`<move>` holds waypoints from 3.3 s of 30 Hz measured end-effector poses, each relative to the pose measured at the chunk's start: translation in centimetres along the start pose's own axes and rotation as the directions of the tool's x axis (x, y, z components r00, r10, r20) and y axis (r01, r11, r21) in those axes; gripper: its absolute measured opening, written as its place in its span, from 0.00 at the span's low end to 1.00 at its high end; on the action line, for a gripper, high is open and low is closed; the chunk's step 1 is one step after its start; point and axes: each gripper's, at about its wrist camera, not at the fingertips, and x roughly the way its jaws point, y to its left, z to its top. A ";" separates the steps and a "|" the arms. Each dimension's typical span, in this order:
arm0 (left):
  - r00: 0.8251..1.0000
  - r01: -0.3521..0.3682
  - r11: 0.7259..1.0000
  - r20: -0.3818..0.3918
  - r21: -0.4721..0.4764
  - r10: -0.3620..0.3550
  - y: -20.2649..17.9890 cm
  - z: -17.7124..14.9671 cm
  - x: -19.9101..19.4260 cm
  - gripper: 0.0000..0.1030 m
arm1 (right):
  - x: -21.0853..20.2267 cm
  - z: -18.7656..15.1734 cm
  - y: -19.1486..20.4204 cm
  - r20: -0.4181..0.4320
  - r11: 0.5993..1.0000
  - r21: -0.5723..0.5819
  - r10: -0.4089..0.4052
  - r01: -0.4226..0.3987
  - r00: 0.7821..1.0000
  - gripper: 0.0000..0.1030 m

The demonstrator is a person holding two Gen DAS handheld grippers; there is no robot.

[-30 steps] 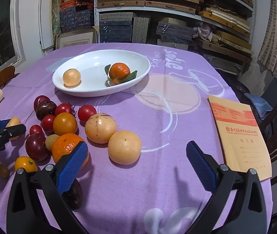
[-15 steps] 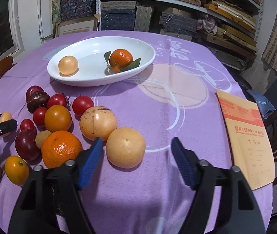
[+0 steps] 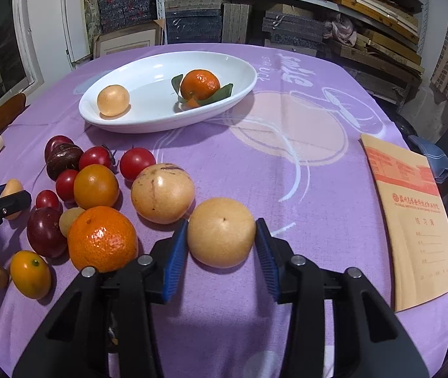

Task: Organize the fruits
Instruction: 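Grasp the striped pale yellow fruit with the left tool while the right tool grasps a pale round fruit, then lower both held fruits into the white plate and open both tools, then close the left tool on the small brown stemmed fruit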

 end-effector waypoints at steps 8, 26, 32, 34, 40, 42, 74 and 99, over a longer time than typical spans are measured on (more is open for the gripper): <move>1.000 0.021 1.000 0.020 -0.009 -0.020 0.2 0.4 -0.5 0.45 | -1.7 0.1 -0.2 0.060 1.000 0.019 -0.009 0.008 0.998 0.41; 0.996 -0.038 0.999 0.077 0.028 0.036 -2.0 15.8 4.3 0.45 | -0.7 11.5 3.0 0.111 0.997 -0.056 0.063 -0.057 0.992 0.41; 0.999 -0.036 0.999 0.008 0.031 0.036 -2.4 19.0 9.3 0.45 | 3.1 12.7 5.8 0.052 0.989 -0.117 0.094 -0.087 0.994 0.41; 0.999 -0.026 1.000 -0.021 0.017 0.026 -2.2 19.1 10.7 0.45 | 4.0 12.9 6.2 0.033 0.987 -0.131 0.097 -0.092 0.995 0.41; 0.999 -0.031 0.999 -0.039 0.012 0.031 -1.5 18.9 11.9 0.47 | 5.0 13.2 6.8 0.042 0.987 -0.140 0.079 -0.072 0.996 0.58; 0.999 -0.029 1.000 -0.040 -0.001 0.029 -1.2 19.1 11.5 0.54 | 4.8 13.3 6.8 0.052 0.988 -0.139 0.076 -0.068 0.996 0.59; 0.997 -0.077 0.997 0.030 -0.009 0.077 -0.8 -4.3 -6.2 0.89 | -7.5 -2.7 0.9 0.246 0.993 0.092 -0.100 0.080 0.964 0.96; 1.000 -0.017 0.999 0.001 0.038 0.017 -1.8 -6.9 -5.0 0.89 | -7.2 -2.9 0.8 0.237 0.992 0.099 -0.103 0.081 0.966 0.96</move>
